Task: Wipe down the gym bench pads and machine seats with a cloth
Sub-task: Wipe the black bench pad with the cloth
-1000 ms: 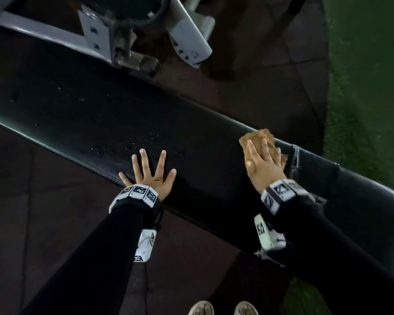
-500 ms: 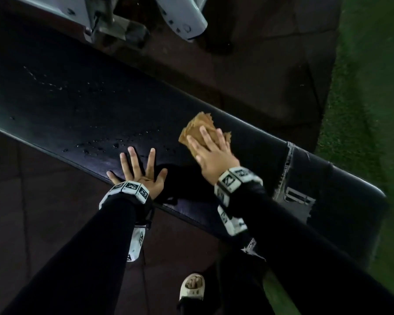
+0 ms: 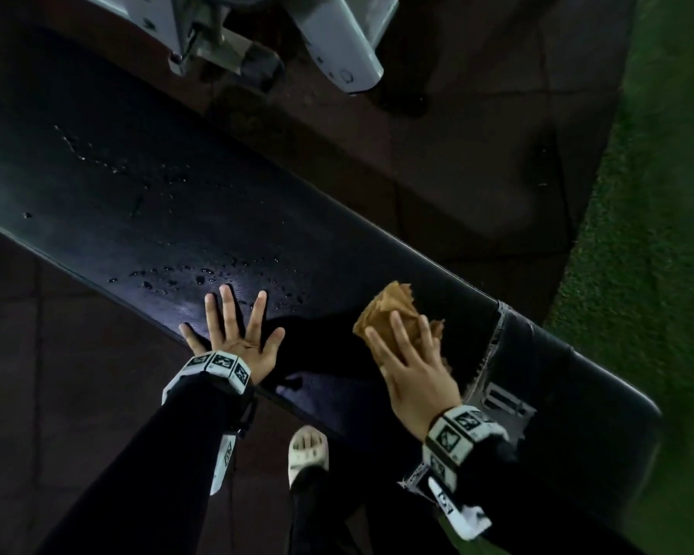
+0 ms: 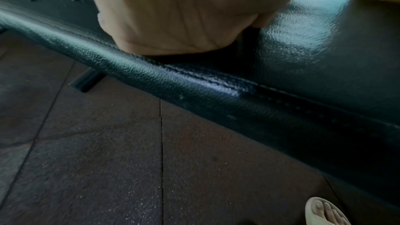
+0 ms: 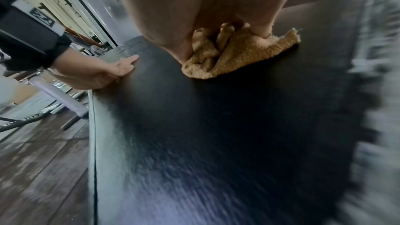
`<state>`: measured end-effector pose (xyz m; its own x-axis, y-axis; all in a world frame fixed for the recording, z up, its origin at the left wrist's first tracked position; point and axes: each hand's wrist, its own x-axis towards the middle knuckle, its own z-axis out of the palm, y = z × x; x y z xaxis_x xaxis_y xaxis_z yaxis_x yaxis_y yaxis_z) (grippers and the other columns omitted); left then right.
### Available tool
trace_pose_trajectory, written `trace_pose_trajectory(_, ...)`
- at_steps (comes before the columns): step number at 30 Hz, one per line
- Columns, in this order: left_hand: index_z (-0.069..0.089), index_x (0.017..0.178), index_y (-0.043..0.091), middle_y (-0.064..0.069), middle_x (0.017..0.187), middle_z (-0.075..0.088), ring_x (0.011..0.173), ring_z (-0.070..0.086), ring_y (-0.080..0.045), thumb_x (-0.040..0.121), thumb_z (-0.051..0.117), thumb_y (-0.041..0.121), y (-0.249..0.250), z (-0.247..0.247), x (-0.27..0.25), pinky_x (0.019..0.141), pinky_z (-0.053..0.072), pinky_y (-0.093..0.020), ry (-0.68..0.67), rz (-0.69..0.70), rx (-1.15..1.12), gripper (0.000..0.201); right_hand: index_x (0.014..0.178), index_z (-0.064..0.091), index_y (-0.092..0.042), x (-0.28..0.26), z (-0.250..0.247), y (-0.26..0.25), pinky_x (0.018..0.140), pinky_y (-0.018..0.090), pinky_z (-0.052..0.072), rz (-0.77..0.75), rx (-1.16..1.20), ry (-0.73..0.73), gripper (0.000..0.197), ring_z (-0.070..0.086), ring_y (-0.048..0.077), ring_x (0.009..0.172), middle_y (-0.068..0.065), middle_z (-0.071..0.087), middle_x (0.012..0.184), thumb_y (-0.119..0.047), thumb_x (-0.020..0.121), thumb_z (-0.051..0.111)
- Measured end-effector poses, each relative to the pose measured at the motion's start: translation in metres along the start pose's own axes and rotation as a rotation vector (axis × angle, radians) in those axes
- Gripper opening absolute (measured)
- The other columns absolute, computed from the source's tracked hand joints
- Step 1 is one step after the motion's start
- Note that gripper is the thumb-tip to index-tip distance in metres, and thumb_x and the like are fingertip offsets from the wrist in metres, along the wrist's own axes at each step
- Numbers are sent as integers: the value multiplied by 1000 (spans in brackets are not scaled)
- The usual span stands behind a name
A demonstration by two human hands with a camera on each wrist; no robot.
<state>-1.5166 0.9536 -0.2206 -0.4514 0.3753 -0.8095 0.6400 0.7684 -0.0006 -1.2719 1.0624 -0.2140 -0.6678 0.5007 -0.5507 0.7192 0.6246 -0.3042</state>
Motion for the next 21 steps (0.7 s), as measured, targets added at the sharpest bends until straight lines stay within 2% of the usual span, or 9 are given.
trace_pose_trajectory(3,-48,115,56,5,120,-66,113,-60,-18,82,2,74,-4,4,4,99,-27,-61,19,11,-12,62,141,-15,-50,29,-4,-15,113,52,3,-28,-32,23,69,-25,31,140,-14,-27,152,-30,97,34)
trace_pose_trajectory(5,-48,113,57,5,121,-66,112,-61,-17,79,-1,76,-6,5,6,97,-30,-61,23,12,-7,62,144,-12,-44,54,-17,-17,114,52,2,-42,-80,47,64,-19,34,141,-9,-19,155,-32,97,30)
trace_pose_trajectory(9,-48,113,58,6,122,-65,112,-61,-16,76,-3,77,-6,7,7,96,-31,-60,38,18,-20,61,145,-12,-42,87,-51,2,114,47,-5,86,25,67,58,-18,32,142,-9,-19,156,-34,99,24)
trace_pose_trajectory(14,-44,118,59,8,125,-64,113,-60,-14,76,-1,78,-8,9,6,91,-36,-56,53,51,-62,64,145,-9,-42,72,-68,34,116,47,-1,230,99,29,60,-12,30,143,-8,-11,157,-36,98,27)
trace_pose_trajectory(17,-34,129,59,10,136,-55,124,-52,-12,78,2,78,-12,13,-2,92,-40,-48,151,116,-97,65,146,1,-42,59,-74,55,118,48,3,375,232,25,62,-5,30,144,-5,6,157,-31,96,36)
trace_pose_trajectory(21,-12,142,56,11,153,-32,139,-32,-11,84,17,78,-22,17,-7,104,-34,-40,323,162,-121,68,144,20,-42,57,-79,65,115,44,16,454,309,109,58,22,31,137,3,33,147,-31,92,43)
